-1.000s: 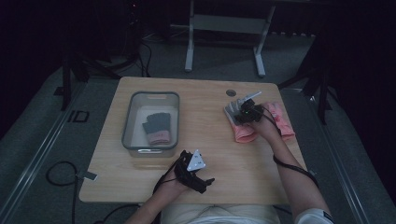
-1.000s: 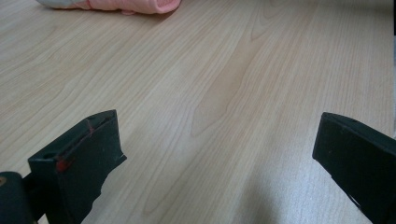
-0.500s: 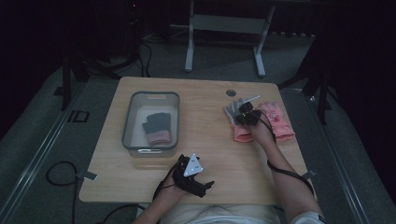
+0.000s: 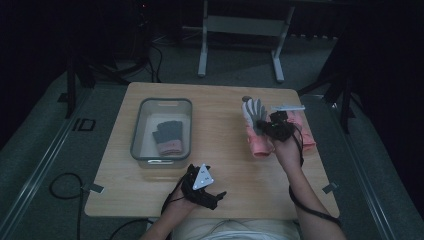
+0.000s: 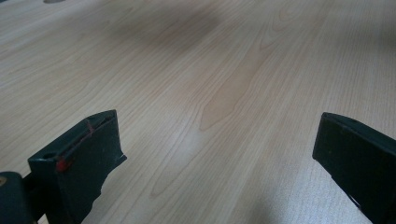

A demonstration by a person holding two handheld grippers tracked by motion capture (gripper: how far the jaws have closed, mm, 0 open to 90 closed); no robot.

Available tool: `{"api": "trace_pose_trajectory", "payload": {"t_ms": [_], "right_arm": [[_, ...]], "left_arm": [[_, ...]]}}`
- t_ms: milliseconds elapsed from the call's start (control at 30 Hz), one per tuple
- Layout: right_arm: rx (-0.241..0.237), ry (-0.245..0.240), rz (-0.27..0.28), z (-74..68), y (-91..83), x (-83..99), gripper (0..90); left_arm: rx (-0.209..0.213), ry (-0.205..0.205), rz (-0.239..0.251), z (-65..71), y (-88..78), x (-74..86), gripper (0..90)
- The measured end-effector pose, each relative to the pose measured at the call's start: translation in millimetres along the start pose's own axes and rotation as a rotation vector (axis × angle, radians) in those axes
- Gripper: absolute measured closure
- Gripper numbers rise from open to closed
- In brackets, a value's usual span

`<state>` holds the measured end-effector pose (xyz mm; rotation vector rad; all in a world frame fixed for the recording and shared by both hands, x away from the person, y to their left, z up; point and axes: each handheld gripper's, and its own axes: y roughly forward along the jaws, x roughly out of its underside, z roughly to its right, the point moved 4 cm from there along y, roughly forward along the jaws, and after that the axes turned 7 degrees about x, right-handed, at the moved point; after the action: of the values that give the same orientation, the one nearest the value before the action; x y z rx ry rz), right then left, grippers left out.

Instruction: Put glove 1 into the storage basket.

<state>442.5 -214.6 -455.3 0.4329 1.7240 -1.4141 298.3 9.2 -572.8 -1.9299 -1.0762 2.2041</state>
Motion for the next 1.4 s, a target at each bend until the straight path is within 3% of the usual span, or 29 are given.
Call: {"api": "trace_pose_trajectory", "payload": {"t_ms": [200,467,667,733,900,967,1133,1300,1400], "right_arm": [[-0.032,0.079,-0.020,-26.9,-5.8,29.4,89.1],[-0.036,0.103,-0.121,-52.4,40.3,61.5,89.0],[-0.014,0.086,-0.149,-65.3,68.1,62.7,88.4],[-0.017,0.097,-0.156,-66.7,71.3,62.9,88.4],[0.006,0.047,-0.163,-74.1,86.5,65.2,87.4],[0.001,0.055,-0.168,-74.9,89.7,66.3,86.6],[-0.001,0.051,-0.162,-75.8,87.1,62.2,82.0],[-0.035,0.008,-0.072,-71.8,57.0,41.8,71.9],[-0.023,-0.061,0.009,-54.0,35.9,27.0,65.6]], "left_arm": [[0.001,0.008,-0.004,-0.4,1.6,2.4,0.8],[0.001,0.017,-0.008,-0.1,2.4,4.5,0.8],[0.011,0.023,-0.007,0.5,3.6,5.7,0.8],[0.015,0.018,-0.005,0.4,3.5,5.8,0.8],[0.013,0.020,-0.004,-0.8,1.9,6.3,0.8],[0.021,0.014,-0.002,-1.2,1.6,6.4,0.8],[0.023,0.017,0.000,-0.7,2.0,6.5,0.8],[0.022,0.015,-0.003,-2.3,3.3,6.4,0.8],[0.023,0.013,0.002,-1.5,3.0,6.1,0.8]]}}
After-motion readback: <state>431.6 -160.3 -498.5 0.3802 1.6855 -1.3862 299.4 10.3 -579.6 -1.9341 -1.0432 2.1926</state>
